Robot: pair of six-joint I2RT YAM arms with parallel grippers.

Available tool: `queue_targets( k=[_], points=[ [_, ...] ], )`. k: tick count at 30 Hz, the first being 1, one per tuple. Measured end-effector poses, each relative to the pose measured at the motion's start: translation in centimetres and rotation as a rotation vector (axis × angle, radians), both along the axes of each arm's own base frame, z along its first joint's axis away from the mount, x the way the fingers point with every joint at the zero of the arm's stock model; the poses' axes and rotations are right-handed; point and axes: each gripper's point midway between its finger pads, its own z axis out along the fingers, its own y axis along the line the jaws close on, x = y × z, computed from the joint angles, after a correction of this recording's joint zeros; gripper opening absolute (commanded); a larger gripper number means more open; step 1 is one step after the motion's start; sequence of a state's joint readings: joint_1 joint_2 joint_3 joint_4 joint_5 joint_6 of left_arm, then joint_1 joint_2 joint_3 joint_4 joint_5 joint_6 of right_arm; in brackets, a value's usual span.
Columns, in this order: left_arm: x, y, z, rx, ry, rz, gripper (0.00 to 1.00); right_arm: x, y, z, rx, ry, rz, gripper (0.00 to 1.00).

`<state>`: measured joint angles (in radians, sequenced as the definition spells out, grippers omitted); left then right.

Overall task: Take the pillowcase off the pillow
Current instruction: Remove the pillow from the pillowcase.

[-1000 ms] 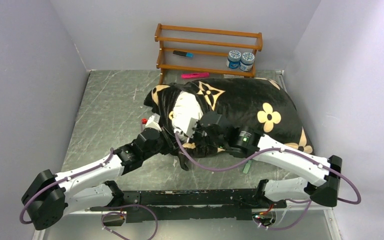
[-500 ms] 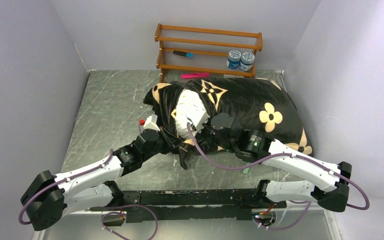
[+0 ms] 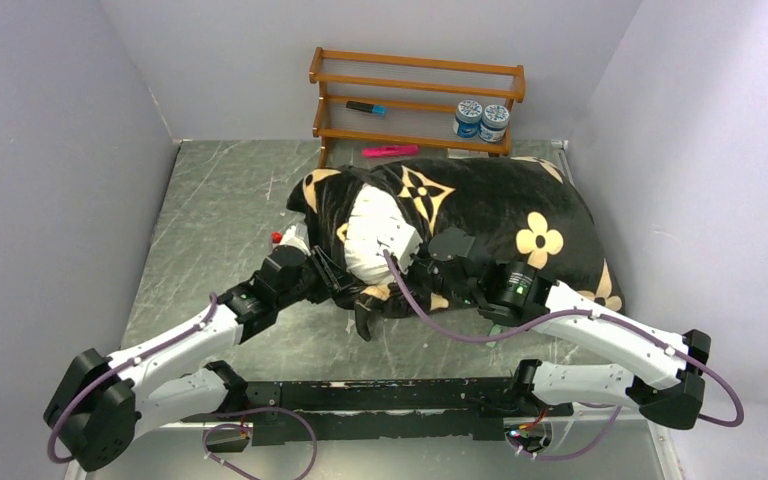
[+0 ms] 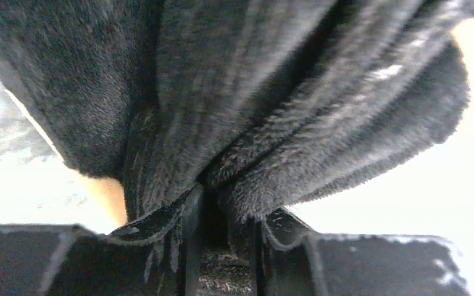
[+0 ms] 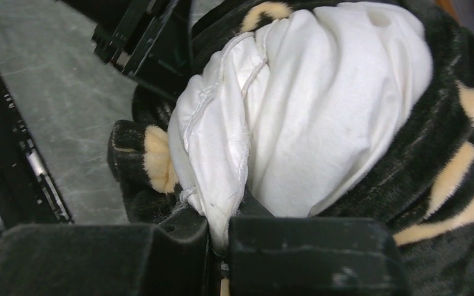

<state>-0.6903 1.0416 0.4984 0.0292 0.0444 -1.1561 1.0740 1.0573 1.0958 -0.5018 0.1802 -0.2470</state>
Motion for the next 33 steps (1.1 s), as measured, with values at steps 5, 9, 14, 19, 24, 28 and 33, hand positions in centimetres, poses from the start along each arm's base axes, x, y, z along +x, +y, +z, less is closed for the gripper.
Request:
queue_targets(
  k=[5,9,14,19,24,28,33],
  points=[
    [-0.2,1.6,1.7,0.086,-0.059,-0.012,0.61,-1.7,0.3,-1.2,0.006,0.058,0.087,0.0],
    [-0.2,3.6,2.4,0.186,-0.09,0.009,0.73,-2.9,0.6,-2.5,-0.008,0.105,0.148,0.0],
    [0.7,6.2,4.8,0.301,-0.165,0.065,0.77,-3.7,0.8,-3.9,-0.03,0.145,0.184,0.0],
    [2.4,7.0,8.9,0.349,-0.276,0.104,0.78,-4.2,0.9,-5.1,-0.051,0.175,0.206,0.0],
    [4.3,5.9,10.6,0.407,-0.339,0.061,0.78,-4.2,1.0,-5.2,-0.055,0.181,0.21,0.0],
    [5.7,4.6,9.9,0.47,-0.344,-0.006,0.77,-4.2,1.0,-5.2,-0.054,0.181,0.21,0.0],
    [6.9,4.0,8.0,0.554,-0.333,-0.062,0.76,-4.1,1.0,-5.2,-0.055,0.177,0.203,0.0]
  ],
)
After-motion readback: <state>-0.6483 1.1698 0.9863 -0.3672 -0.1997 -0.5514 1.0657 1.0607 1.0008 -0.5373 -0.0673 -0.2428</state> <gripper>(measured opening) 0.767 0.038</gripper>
